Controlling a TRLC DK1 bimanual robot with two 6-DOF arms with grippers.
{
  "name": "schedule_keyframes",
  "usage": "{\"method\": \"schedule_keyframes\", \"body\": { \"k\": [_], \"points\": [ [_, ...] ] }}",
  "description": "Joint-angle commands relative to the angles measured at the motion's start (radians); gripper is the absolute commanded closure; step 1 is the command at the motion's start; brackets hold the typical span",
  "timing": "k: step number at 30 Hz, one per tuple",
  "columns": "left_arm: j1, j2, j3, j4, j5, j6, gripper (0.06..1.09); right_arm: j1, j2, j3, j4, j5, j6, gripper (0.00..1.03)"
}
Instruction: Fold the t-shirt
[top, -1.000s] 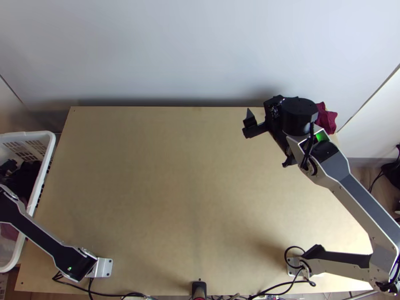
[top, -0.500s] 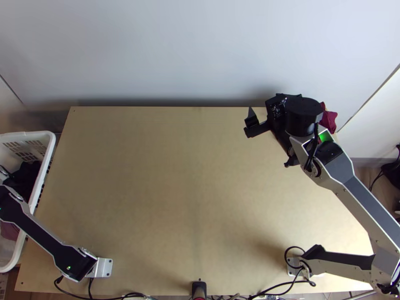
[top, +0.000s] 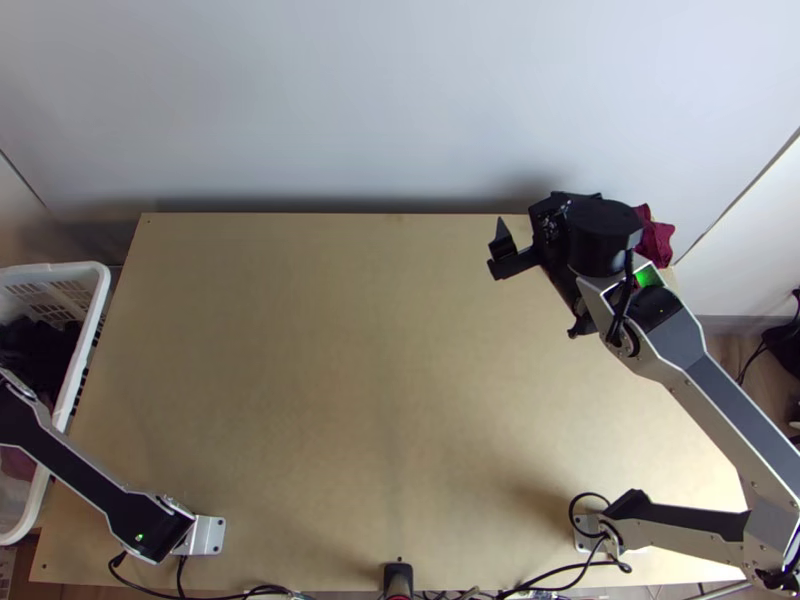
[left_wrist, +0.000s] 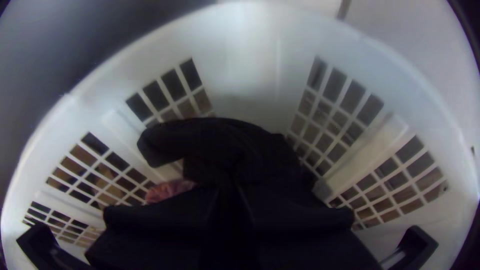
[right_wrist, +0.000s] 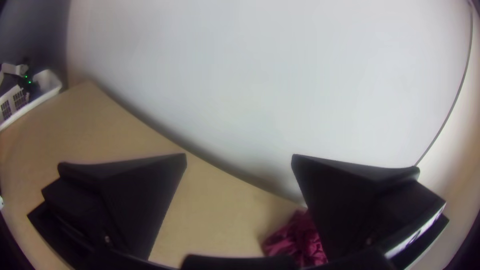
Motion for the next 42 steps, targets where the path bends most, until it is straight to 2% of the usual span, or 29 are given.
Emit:
{"method": "schedule_keyframes", "body": {
  "k": [1,8,26,30,34,38,42],
  "points": [
    [-0.015,-0.164,0.008,-0.001,0.012,0.003,1.05,0.003,0.005,-0.01,0.015,0.0,0.0,0.05],
    [-0.035,-0.27,0.045,0.009,0.017,-0.001,1.05,0.001,-0.012,-0.007,0.021,0.001,-0.001,0.05],
    [-0.195,-0.688,0.033,-0.178,0.048,-0.017,1.05,-0.052,-0.171,-0.117,0.038,0.001,0.011,0.05],
    [-0.213,-0.734,-0.01,-0.196,0.048,-0.015,1.05,-0.054,-0.188,-0.132,0.041,0.003,0.004,0.05],
    [-0.239,-0.77,-0.052,-0.31,0.048,-0.013,1.05,-0.06,-0.201,-0.131,0.051,0.001,0.002,0.05],
    [-0.268,-0.819,-0.121,-0.325,0.049,-0.003,1.05,-0.063,-0.205,-0.132,0.051,0.003,0.0,0.05],
    [-0.334,-0.931,-0.256,-0.351,0.124,0.025,1.05,-0.078,-0.221,-0.142,0.053,0.003,0.002,0.05]
  ]
}}
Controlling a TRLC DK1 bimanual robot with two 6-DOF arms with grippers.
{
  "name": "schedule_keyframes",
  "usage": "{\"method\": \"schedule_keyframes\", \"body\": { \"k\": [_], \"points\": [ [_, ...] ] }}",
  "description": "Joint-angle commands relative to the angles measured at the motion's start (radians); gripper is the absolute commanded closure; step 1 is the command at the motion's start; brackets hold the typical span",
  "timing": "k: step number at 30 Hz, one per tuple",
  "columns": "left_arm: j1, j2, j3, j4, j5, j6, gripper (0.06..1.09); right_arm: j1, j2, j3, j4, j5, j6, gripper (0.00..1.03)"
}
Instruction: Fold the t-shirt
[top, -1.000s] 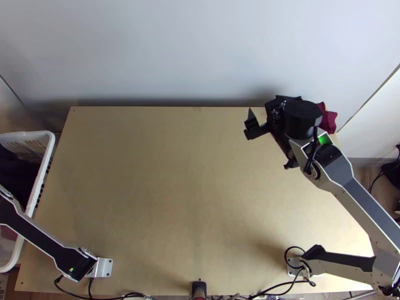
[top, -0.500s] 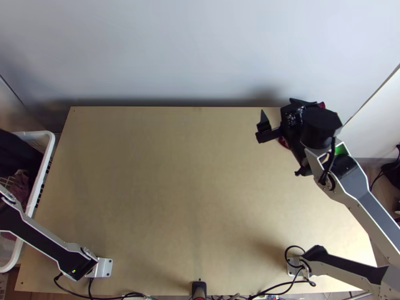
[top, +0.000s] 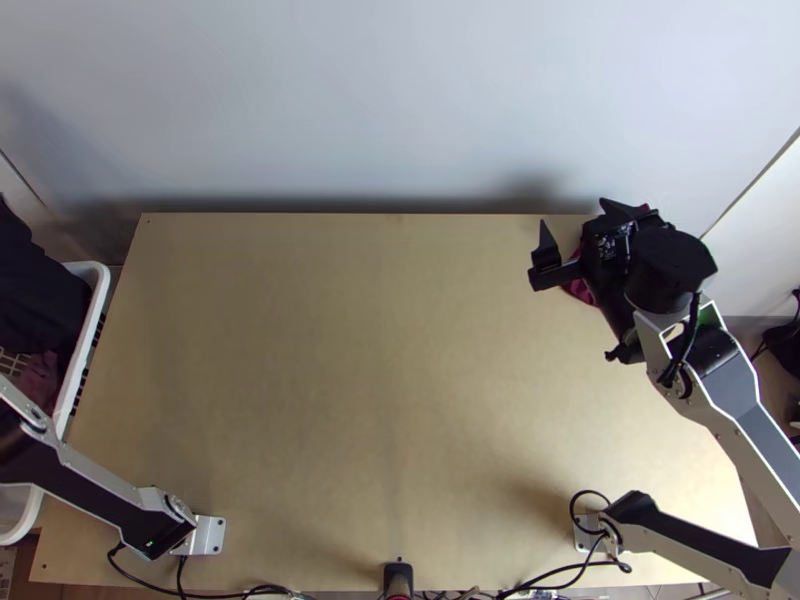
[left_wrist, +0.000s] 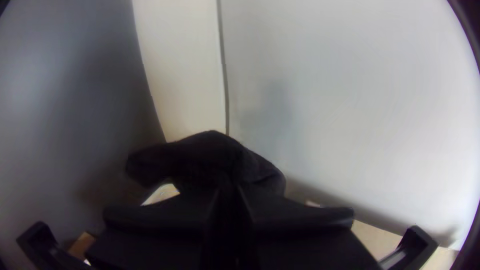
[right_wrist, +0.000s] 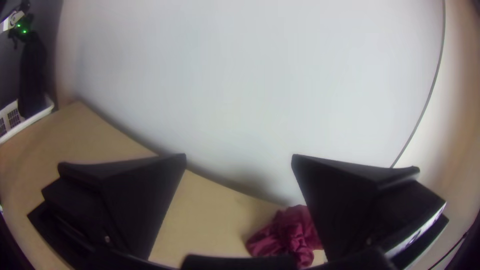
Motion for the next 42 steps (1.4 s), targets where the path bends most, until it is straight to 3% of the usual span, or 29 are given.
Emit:
{"method": "schedule_keyframes", "body": {
  "k": [1,9,17,27,42],
  "points": [
    [-0.1,-0.161,-0.198,-0.036,0.069,0.038,1.05,-0.02,-0.027,-0.016,0.003,0.0,0.001,0.05],
    [-0.346,-0.342,-0.468,0.03,0.064,0.089,1.05,-0.053,-0.082,-0.07,0.006,0.0,0.0,0.05],
    [-0.675,-0.49,-0.764,0.085,-0.012,0.22,1.05,-0.087,-0.12,-0.091,0.015,0.0,-0.013,0.05],
    [-1.203,-0.603,-1.053,0.076,-0.204,0.201,1.05,-0.119,-0.173,-0.151,0.035,0.0,-0.013,0.05],
    [-1.663,-0.462,-1.096,0.128,-0.244,0.153,1.05,-0.119,-0.226,-0.231,0.044,-0.002,0.037,0.05]
  ]
}}
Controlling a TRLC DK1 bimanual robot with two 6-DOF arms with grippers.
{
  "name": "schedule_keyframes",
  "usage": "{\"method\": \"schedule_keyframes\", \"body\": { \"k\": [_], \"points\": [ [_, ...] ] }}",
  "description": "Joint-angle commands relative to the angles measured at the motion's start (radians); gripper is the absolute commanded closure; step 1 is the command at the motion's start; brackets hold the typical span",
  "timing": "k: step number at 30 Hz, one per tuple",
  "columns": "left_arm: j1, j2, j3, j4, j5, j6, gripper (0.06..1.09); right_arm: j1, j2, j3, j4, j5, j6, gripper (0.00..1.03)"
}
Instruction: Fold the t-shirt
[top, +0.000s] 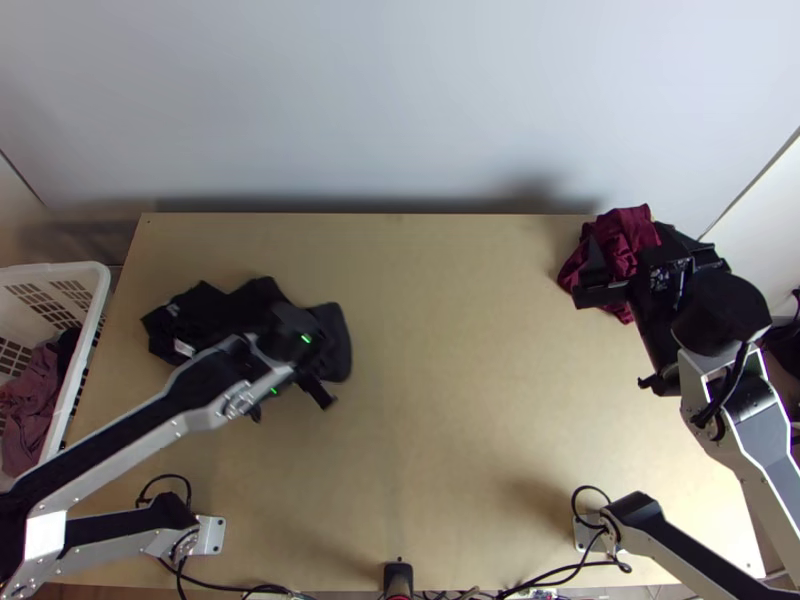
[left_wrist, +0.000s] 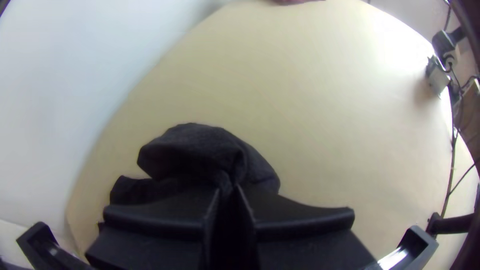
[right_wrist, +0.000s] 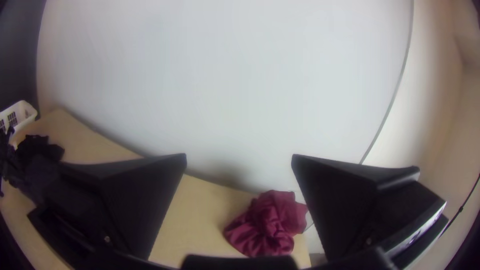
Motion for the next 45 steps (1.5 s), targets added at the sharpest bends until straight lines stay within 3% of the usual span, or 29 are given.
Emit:
{"method": "schedule_keyframes", "body": {
  "k": [1,22,39,40,41,43,45],
  "points": [
    [-0.219,0.112,0.029,0.027,-0.012,-0.009,1.05,0.002,-0.034,-0.062,0.002,-0.001,0.038,0.05],
    [-0.439,0.74,0.629,0.029,0.0,-0.081,1.05,-0.072,-0.172,-0.191,0.002,0.001,0.05,0.05],
    [-0.489,0.982,0.92,-0.005,0.052,-0.228,1.05,-0.1,-0.182,-0.195,0.028,-0.001,0.044,0.05],
    [-0.488,0.982,0.92,-0.007,0.052,-0.233,1.0,-0.1,-0.182,-0.197,0.028,-0.001,0.044,0.05],
    [-0.483,0.978,0.92,-0.024,0.052,-0.236,0.83,-0.1,-0.182,-0.197,0.028,-0.001,0.044,0.05],
    [-0.469,0.959,0.92,-0.068,0.052,-0.253,0.35,-0.1,-0.18,-0.2,0.034,-0.001,0.045,0.05],
    [-0.451,0.936,0.92,-0.085,0.052,-0.27,0.15,-0.101,-0.18,-0.208,0.065,-0.001,0.045,0.05]
  ]
}}
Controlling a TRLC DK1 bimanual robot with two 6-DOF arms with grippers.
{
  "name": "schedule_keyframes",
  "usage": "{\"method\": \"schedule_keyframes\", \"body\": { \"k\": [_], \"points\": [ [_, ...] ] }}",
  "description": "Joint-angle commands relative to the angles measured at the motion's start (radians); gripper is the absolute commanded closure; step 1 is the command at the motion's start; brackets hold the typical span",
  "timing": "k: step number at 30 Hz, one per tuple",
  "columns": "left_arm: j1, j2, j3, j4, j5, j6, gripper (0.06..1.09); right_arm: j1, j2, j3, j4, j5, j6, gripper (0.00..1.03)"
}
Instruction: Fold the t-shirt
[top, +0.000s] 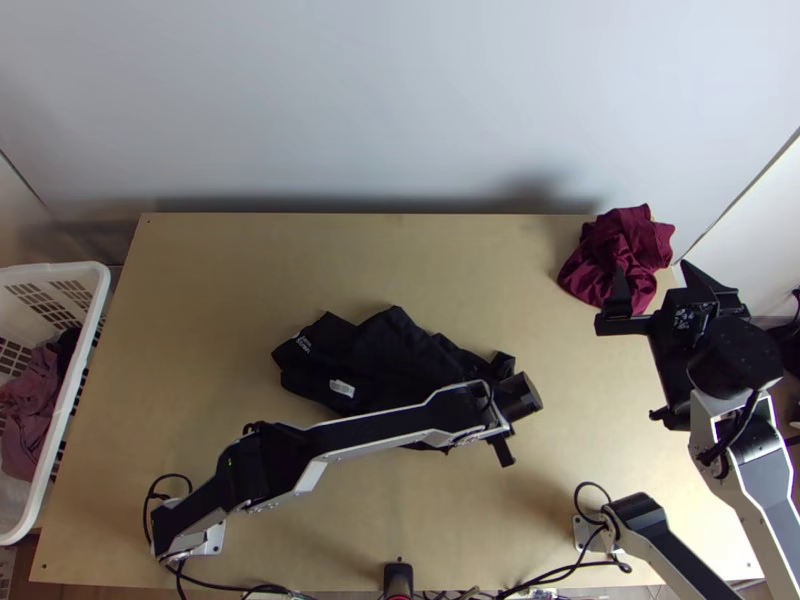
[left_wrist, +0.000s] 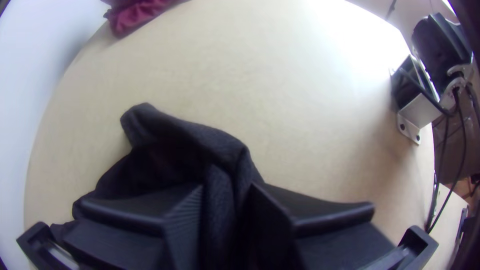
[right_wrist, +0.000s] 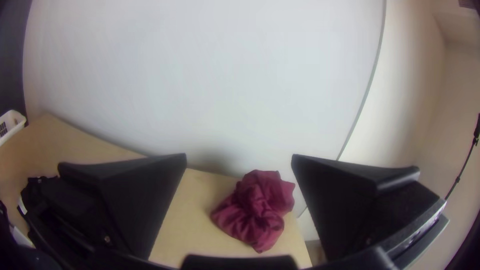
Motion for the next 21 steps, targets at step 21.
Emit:
{"method": "schedule_keyframes", "body": {
  "k": [21],
  "points": [
    [0.582,-0.475,-0.153,-0.18,0.13,-0.092,0.1,-0.027,0.124,0.03,0.116,-0.012,0.041,0.05]
  ]
}}
